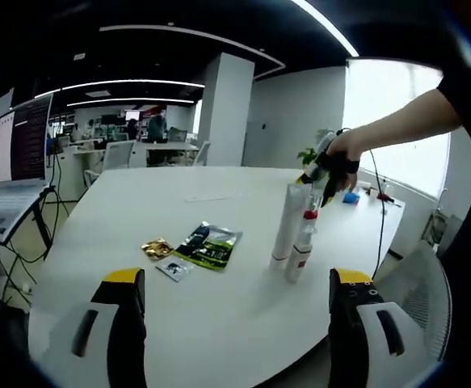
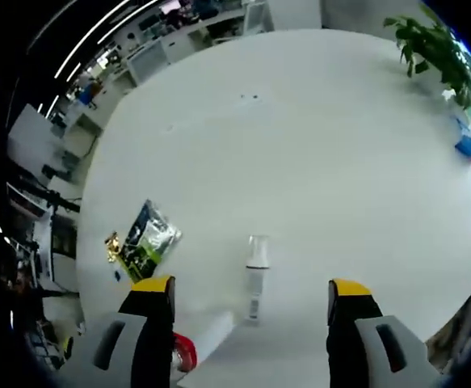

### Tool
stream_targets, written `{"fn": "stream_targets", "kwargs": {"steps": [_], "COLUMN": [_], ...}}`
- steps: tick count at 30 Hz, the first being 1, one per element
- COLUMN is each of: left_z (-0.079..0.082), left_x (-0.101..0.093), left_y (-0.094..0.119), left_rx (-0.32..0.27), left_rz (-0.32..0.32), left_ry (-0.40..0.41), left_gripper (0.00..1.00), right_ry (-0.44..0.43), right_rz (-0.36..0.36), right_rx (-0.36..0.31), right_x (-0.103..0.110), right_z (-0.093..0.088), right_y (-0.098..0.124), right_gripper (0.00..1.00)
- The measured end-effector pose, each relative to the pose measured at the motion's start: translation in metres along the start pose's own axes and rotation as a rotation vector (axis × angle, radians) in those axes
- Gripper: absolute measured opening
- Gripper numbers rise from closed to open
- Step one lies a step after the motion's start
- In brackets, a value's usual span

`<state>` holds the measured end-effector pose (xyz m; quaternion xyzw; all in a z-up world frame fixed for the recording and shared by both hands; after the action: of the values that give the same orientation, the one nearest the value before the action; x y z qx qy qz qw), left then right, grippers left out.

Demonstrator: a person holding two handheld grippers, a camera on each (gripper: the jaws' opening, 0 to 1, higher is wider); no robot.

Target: Arrange the skincare products in the storage area until every visible bottle or jar stands upright without overlapping.

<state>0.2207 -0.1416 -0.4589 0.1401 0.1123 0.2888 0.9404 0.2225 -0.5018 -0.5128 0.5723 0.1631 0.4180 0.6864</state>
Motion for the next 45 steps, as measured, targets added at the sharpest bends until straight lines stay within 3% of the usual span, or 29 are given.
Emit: {"fn": "stream_targets", "kwargs": {"steps": [10,19,24,33,37,45], "left_z": [0.000,-0.004,-0.003,-0.004,-0.004,-0.004], "left_x": [0.007,0.009,0.010,0.005,0.005,0.000], "left_y": [0.001,-0.001,-0.002,-0.004,-0.004,-0.005], "left_rx": [-0.004,0.018,0.012,0.029,0.035,0.049], "left_rz": [0.018,0.021,0.023,0.021,0.019,0.013], "left_ry": [0.024,0.034,0.048,0.057,0.068,0.068], "left_gripper": [0.87,0.86,0.86,0.86,0.87,0.86], "right_ry": [0.047,0.028,0.054,0.054,0.146,0.121], "right_rz": [-0.037,-0.054,-0.105,-0.114,-0.158,-0.130], "right_rx": [0.084,0.133,0.145,0.178,0.192,0.190], "right_x": [0.010,0.005,-0.003,-0.009,-0.016,-0.016], "right_z": [-0.022,-0.025,-0.028,-0.038,-0.037,-0.039], "right_y": [-0.022,-0.042,-0.052,-0.065,-0.068,-0.075], "right_gripper": [0.79,0.76,0.65,0.60,0.52,0.44]}}
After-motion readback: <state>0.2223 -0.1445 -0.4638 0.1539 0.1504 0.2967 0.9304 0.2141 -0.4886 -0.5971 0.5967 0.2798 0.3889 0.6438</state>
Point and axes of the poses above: the point that each gripper's makers call its tool centre point, and the gripper's own axes: y roughly backward along the fingers, x roughly to its left, z roughly out of its top, the point moved 1 cm from there along y, roughly backward along the fingers, and after that the axes turned 3 degrees about z, right-handed, at the moved point
